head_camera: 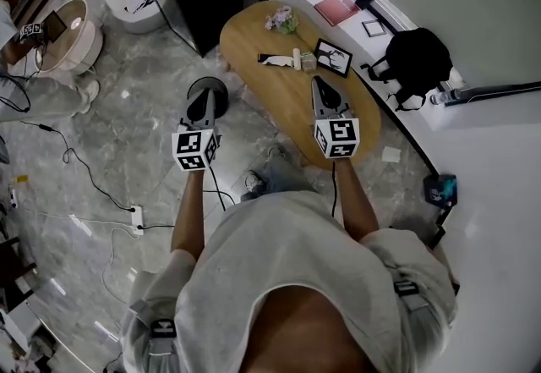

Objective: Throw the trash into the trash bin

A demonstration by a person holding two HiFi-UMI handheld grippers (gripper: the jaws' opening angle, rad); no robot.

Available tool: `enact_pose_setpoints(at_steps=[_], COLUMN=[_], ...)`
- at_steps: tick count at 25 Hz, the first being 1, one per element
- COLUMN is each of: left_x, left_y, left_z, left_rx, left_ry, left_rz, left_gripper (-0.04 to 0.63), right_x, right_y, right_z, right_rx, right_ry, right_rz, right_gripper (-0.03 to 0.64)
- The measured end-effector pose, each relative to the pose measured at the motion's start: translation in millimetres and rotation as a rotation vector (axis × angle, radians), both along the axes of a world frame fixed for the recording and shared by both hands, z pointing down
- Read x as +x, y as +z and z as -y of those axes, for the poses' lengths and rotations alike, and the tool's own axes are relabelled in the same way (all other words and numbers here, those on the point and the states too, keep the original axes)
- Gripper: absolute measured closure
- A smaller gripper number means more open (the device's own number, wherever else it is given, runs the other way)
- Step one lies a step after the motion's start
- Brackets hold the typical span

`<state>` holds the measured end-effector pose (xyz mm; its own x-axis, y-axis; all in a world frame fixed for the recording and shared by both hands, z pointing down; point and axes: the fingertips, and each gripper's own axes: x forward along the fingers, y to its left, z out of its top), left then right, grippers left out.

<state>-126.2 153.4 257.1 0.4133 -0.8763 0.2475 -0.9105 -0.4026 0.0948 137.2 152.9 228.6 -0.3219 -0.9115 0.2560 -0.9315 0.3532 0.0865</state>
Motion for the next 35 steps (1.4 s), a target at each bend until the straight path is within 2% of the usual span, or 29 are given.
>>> enact_pose_setpoints(at_steps=[7, 16, 20, 26, 30, 35], left_x=[13, 12, 24, 38, 43, 44], left_y=[29, 38, 40, 61, 88, 119], left_z=[20, 95, 127, 151, 155, 168], left_rx=[-0.062, -0.114, -0.133, -0.192, -0.250, -0.286], left_ry=[0.006, -0.058, -0.071, -0.066, -0.055, -0.057], left_rz=[0.015, 0.041, 0.064, 0.093, 0.102, 0.091], left_gripper=[0.577, 0.577, 0.577, 0.577, 0.577, 0.577], right_x=[8, 13, 27, 37, 40, 37], right_y=[31, 54, 67, 112, 153, 204], right_z=[33, 132, 171, 203, 206, 207], right_rx=[-0.049, -0.077, -0.105, -0.211, -0.296, -0.386], right_ry=[-0.002, -0.041, -0.057, -0.074, -0.083, -0.103], right_rz=[0.028, 0.083, 0.102, 0.102, 0.089, 0.049], right_gripper=[0.588, 0.588, 0.588, 0.588, 0.586, 0.586])
